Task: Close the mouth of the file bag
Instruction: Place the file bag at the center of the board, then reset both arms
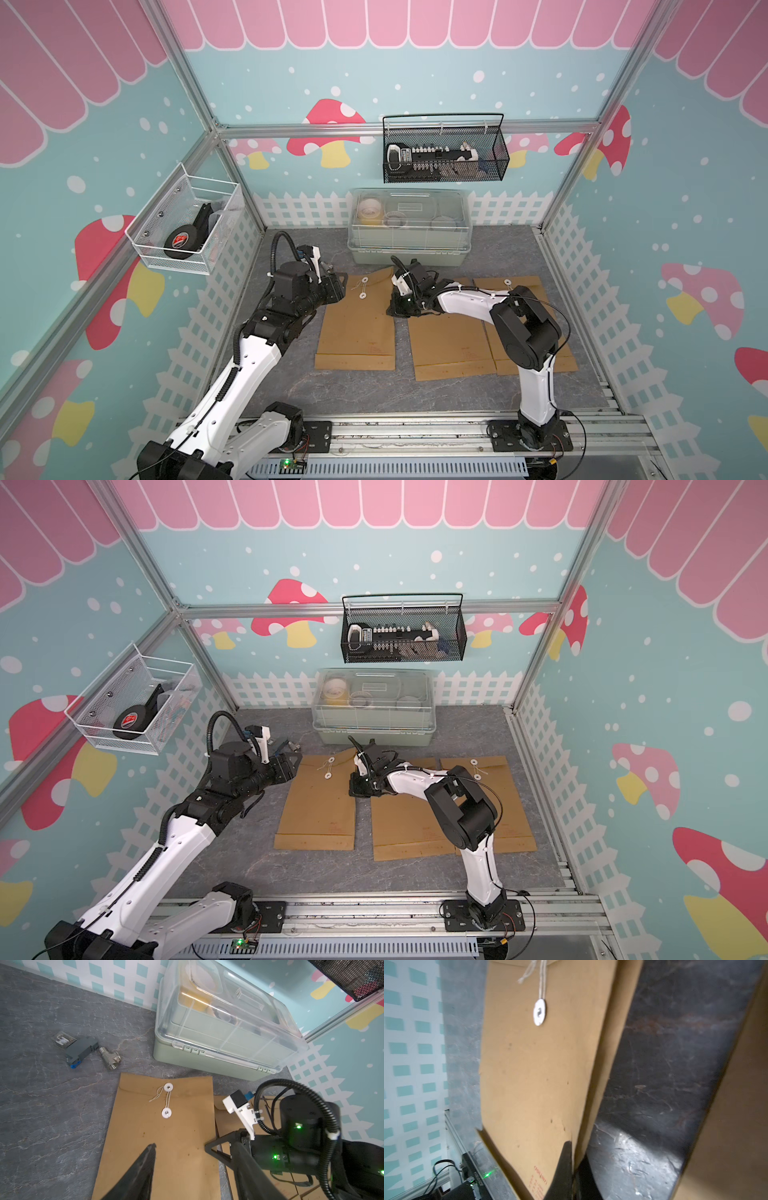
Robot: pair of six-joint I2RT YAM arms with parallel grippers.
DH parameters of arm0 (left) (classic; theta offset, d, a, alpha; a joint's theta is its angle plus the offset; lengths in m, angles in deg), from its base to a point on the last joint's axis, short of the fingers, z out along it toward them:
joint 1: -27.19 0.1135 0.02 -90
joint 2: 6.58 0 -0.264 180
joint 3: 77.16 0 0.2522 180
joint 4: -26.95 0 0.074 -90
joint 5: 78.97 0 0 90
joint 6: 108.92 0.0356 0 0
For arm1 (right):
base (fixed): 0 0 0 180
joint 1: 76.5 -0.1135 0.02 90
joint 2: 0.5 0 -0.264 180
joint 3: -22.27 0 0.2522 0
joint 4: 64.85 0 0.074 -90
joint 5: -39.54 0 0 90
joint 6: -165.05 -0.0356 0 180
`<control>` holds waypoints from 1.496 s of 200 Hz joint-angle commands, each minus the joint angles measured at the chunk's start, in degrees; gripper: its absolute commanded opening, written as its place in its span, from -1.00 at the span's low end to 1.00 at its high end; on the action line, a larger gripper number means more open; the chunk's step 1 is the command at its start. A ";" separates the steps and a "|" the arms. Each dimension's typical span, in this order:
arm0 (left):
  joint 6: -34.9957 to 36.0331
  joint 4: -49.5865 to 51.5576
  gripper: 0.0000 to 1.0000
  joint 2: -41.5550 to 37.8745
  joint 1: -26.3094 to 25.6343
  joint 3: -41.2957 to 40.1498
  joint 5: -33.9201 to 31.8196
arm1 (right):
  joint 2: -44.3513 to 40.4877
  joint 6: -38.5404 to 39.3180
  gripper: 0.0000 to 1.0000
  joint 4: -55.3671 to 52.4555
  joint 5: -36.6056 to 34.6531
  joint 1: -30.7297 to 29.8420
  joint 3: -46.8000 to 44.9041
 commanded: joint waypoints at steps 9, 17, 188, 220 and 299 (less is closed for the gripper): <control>0.72 -2.19 0.18 0.09 -0.98 1.35 -3.61 | -1.09 5.11 -0.21 -11.05 -2.94 -0.27 2.73; 1.00 -1.98 0.19 -0.35 -0.97 1.24 -4.35 | -3.33 5.94 0.08 -12.27 -4.30 -0.27 1.87; 18.90 -61.48 0.34 16.82 1.83 -30.86 -42.34 | -38.53 39.73 0.97 39.73 -49.95 30.95 -45.88; 23.50 -69.61 0.49 19.92 9.37 -32.66 -24.35 | -36.63 39.57 0.97 51.57 -45.09 36.52 -51.27; 20.38 -70.85 0.98 29.31 14.44 -28.74 -16.12 | -29.08 40.88 0.97 68.62 -38.17 38.38 -57.18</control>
